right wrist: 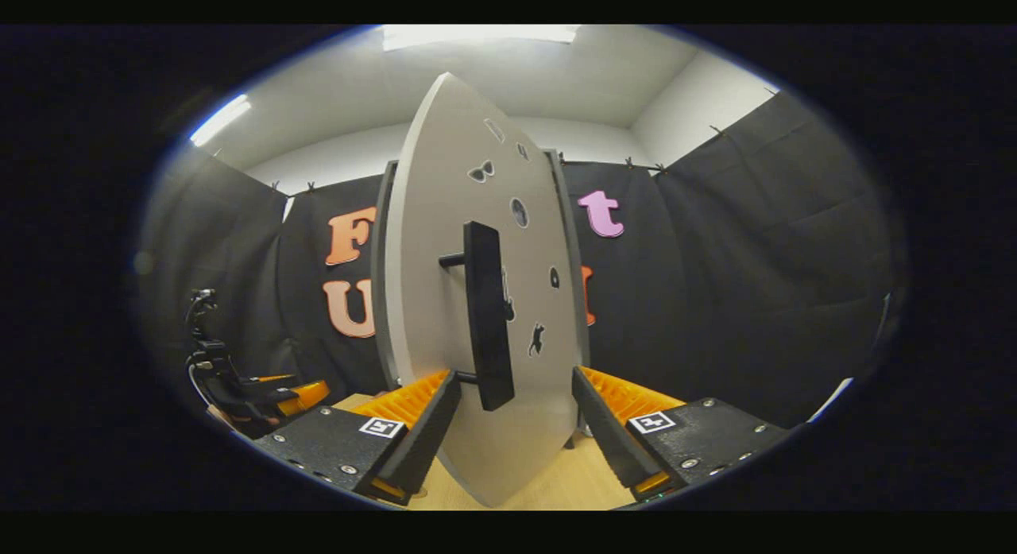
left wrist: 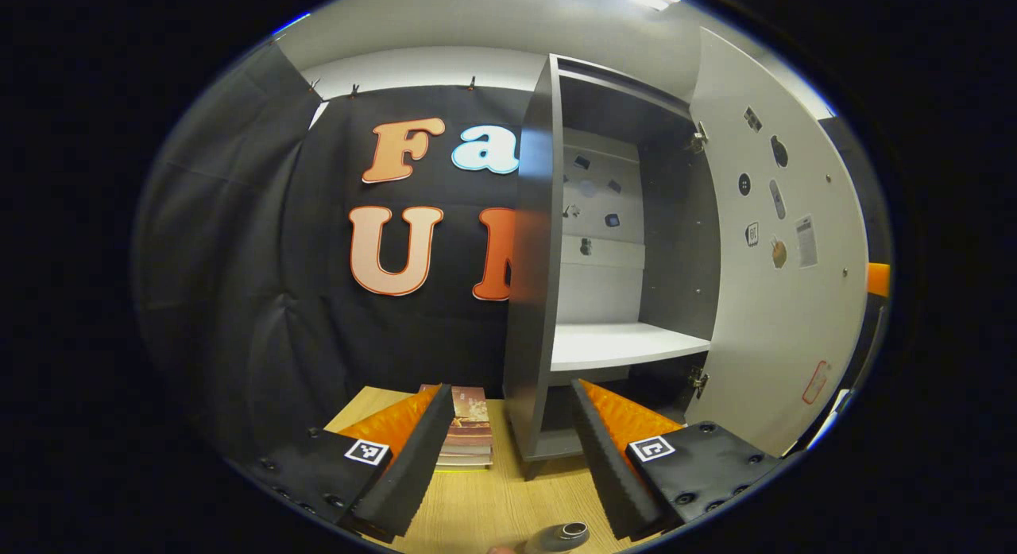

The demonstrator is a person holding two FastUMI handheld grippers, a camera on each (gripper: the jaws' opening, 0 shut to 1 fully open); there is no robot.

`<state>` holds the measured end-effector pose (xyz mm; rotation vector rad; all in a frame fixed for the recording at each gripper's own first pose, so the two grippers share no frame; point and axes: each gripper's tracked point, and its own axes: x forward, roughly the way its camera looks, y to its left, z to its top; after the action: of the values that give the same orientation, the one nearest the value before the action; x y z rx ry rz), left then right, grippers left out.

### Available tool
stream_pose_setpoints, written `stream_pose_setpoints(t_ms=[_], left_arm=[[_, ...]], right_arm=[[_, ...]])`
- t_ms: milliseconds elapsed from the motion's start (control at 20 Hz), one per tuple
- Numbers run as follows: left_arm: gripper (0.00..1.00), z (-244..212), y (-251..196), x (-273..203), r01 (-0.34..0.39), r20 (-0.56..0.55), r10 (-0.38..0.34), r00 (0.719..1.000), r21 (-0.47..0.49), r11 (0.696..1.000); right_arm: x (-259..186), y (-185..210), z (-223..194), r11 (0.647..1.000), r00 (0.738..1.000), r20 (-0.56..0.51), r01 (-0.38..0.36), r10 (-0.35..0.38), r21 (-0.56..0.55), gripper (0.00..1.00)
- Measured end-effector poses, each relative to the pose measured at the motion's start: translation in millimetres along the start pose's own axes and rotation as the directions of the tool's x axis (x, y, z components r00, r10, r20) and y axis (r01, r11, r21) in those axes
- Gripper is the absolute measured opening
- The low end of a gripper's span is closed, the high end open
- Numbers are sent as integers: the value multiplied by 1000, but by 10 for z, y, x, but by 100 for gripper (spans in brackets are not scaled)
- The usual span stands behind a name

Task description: Open the cabinet door with the right hand, grasp the bottle in the cabinet with the left hand and place it on the coaster, then close the cabinet door with the right hand.

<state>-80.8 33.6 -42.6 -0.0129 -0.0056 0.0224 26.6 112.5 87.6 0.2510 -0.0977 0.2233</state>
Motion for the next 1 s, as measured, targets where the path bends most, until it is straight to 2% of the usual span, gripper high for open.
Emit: stream_pose_setpoints(t_ms=[50, 100, 150, 450, 750, 1000], left_arm=[[94, -40, 66, 24, -3, -8, 3, 1000, -2, 1000], [94, -59, 129, 43, -5, -16, 5, 1000, -3, 1000], [94, -66, 170, 74, -8, -17, 7, 1000, -5, 1000], [94, -83, 508, 231, -9, -17, 9, 1000, -15, 1000], [94, -61, 698, 470, 24, -12, -25, 1000, -19, 1000], [94, -42, 719, 663, 92, -19, -92, 996, -16, 996]], right_arm=[[50, 47, -8, 1000, 1000, -3, -15, 15, -2, 95], [71, 71, -12, 1000, 1000, -3, -22, 22, -5, 88], [105, 110, -20, 999, 999, -5, -31, 31, -6, 95], [351, 330, -96, 995, 996, -25, -83, 82, -52, 94], [424, 337, -128, 997, 997, -32, -67, 66, -37, 94], [486, 426, -176, 998, 997, -43, -60, 61, 16, 94]])
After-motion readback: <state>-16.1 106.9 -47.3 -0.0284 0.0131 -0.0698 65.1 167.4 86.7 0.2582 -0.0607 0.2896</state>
